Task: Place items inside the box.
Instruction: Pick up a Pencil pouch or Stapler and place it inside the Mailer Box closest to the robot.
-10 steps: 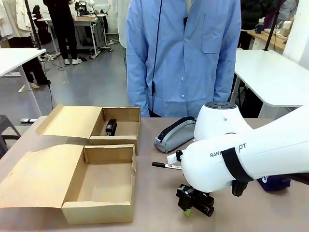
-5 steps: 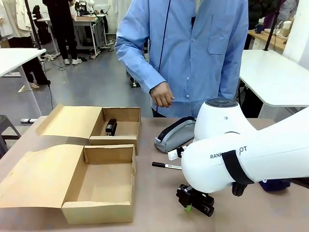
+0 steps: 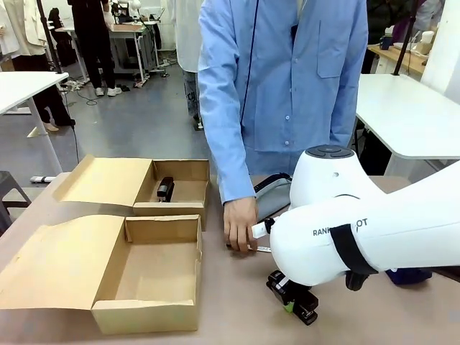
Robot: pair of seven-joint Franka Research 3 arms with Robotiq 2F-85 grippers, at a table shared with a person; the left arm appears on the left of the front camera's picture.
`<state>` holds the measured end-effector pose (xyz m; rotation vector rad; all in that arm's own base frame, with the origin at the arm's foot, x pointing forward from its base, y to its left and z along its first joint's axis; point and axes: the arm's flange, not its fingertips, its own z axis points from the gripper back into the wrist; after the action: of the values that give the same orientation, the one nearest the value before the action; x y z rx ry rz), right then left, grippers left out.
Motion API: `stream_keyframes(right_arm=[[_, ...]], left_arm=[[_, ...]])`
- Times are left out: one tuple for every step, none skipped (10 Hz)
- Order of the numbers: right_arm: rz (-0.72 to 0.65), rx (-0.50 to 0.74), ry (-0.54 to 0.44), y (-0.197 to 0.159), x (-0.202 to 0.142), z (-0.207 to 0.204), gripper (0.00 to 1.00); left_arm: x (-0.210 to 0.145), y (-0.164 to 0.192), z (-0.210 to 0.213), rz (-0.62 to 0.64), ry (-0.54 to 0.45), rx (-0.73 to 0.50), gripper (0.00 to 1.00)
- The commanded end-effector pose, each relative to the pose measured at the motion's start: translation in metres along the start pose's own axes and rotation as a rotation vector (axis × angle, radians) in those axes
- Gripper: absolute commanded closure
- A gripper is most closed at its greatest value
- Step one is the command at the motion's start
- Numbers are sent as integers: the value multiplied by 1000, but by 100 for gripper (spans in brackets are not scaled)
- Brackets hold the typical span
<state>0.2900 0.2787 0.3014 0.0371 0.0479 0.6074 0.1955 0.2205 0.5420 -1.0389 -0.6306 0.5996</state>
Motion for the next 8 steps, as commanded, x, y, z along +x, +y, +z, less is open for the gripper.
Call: stream_keyframes(right_arm=[[-8, -14, 27, -6, -31, -16, 100], [-5, -5, 34, -7, -33, -16, 100], [-5, 5, 37, -8, -34, -15, 100], [-9, 9, 37, -9, -33, -15, 100], [-11, 10, 41, -9, -33, -15, 100], [-12, 8, 44, -9, -33, -14, 100], [-14, 9, 45, -9, -33, -14, 100], [-17, 10, 42, -9, -33, -14, 100]], left_arm=[[-2, 0, 0, -13, -3, -14, 0], [-2, 0, 0, -13, -3, -14, 0], [-2, 0, 0, -13, -3, -14, 0], [-2, 0, 0, -13, -3, -14, 0], [-2, 0, 0, -13, -3, -14, 0], [-2, 0, 0, -13, -3, -14, 0], [-2, 0, 0, -13, -3, -14, 0], [-2, 0, 0, -13, -3, -14, 0]])
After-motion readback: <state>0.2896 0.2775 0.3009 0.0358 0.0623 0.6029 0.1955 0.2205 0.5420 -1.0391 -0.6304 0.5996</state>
